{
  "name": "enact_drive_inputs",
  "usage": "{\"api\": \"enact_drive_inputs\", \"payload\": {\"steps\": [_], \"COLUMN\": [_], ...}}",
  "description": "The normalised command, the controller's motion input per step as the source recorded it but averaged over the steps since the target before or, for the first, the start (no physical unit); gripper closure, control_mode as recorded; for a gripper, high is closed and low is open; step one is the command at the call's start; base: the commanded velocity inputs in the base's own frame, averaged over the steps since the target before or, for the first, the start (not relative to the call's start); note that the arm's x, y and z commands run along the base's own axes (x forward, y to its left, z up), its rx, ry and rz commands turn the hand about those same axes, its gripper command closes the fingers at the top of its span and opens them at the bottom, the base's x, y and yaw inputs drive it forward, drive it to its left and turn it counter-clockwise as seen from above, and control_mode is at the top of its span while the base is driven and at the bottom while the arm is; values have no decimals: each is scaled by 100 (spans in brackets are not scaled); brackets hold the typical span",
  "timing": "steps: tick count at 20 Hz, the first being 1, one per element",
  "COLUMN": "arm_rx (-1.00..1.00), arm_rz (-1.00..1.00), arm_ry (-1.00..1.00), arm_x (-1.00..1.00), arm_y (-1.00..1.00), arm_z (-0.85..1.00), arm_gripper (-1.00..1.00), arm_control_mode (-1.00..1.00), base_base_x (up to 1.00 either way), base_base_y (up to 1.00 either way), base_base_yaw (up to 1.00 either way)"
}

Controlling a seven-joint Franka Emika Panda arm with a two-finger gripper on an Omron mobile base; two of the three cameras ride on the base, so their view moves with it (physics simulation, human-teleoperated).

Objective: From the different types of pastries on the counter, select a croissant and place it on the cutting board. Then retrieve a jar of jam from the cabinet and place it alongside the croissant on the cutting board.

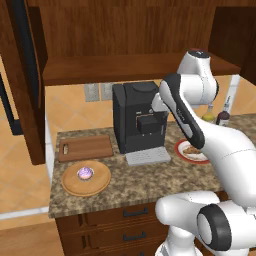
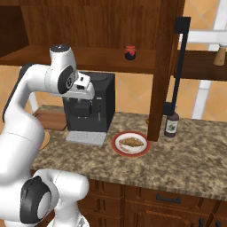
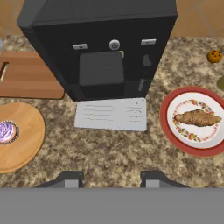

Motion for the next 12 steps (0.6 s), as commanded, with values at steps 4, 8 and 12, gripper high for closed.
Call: {"api": "enact_drive_inputs", "payload": {"steps": [4,8,12], "arm_rx": [4,0,-11], "arm_rz": [2,23,60], "arm_ry": [0,1,5], "arm_x": [0,0,0], "arm_y": [-47,-99,-97], "arm_z": [-7,-39,-63], "arm_gripper": [-100,-100,-100], "arm_control_mode": [-100,-100,-100], "base_base_x": [0,0,0], "base_base_y": [0,0,0], "base_base_yaw": [0,0,0]}}
